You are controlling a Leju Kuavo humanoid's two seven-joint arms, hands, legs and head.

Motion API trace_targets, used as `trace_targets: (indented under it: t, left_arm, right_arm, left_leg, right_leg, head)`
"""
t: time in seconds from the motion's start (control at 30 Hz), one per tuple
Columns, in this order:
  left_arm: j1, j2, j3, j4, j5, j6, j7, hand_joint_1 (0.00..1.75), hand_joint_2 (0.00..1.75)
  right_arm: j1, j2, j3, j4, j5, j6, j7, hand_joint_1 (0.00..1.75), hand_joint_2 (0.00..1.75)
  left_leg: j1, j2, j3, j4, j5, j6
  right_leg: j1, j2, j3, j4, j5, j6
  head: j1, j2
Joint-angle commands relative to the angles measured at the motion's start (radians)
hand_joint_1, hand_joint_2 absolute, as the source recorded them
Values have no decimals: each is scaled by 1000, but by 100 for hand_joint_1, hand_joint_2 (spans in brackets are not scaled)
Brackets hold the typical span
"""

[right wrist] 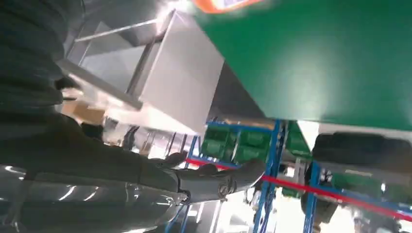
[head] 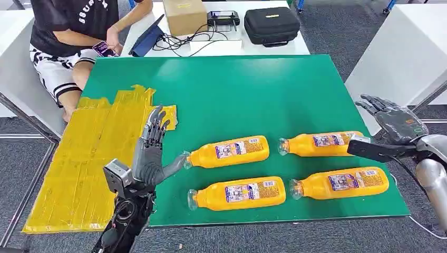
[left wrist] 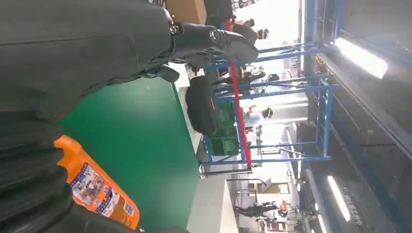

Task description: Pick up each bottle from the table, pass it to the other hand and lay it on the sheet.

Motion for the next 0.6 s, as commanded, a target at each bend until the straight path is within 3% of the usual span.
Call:
trace_targets:
  t: [0.03, 0.17, 0.27, 0.37, 0.43, 0.5, 0.53, 0.57, 0.6]
  left_arm:
    - [-25, 16, 36, 89, 7, 3, -5, 0, 175]
    - [-46, 9, 48, 117, 7, -3, -7, 0, 175]
    - [-50, 14, 62, 124, 9, 0, -8, 0, 175]
    - [-15, 14, 96, 90, 9, 22, 14, 0, 175]
    - [15, 17, 118, 64, 0, 32, 24, 0, 175]
    - [31, 21, 127, 60, -2, 33, 30, 0, 175]
    - [30, 20, 129, 67, -4, 32, 33, 0, 175]
    - [25, 18, 129, 80, -7, 30, 37, 0, 175]
    - [18, 15, 126, 93, -10, 26, 40, 0, 175]
  right_arm:
    - [-123, 43, 141, 206, -13, 32, -13, 0, 175]
    - [-80, -45, 167, 136, -139, 131, -11, 0, 175]
    - [3, -122, 151, -20, -222, 173, -7, 0, 175]
    - [259, -162, 37, -329, -192, 108, 100, 0, 175]
    - [472, -98, -90, -499, -76, 48, 177, 0, 175]
    - [600, -1, -186, -573, 45, -20, 210, 0, 175]
    - [614, 19, -218, -572, 67, -48, 223, 0, 175]
    - [617, 38, -257, -559, 77, -62, 225, 0, 175]
    - [616, 46, -293, -541, 78, -63, 222, 0, 175]
  left_leg:
    - [1, 5, 7, -1, -2, -4]
    - [1, 0, 3, -1, -1, -2]
    - [0, -2, 4, 0, -1, -3]
    - [0, -6, 3, -1, -1, -3]
    - [2, -7, 6, -2, -2, -4]
    - [3, -7, 13, -3, -5, -7]
    - [3, -7, 8, -3, -3, -4]
    - [4, -7, 12, -4, -5, -6]
    - [2, -6, 3, -2, -3, -1]
  right_leg:
    - [1, 2, 7, -3, 0, -1]
    - [1, -1, 4, -1, 0, -1]
    - [0, -4, 4, -1, -2, -1]
    - [0, -6, 5, -2, -2, -1]
    - [2, -8, 9, -4, -3, -1]
    - [3, -9, 16, -6, -6, -3]
    - [4, -7, 11, -6, -5, 1]
    - [4, -8, 16, -7, -7, 0]
    - [2, -6, 5, -3, -4, 1]
  head:
    - [0, 0]
    - [0, 0]
    - [0, 0]
    - [0, 0]
    - [0, 0]
    - [0, 0]
    - [0, 0]
    - [-1, 0]
    - [0, 0]
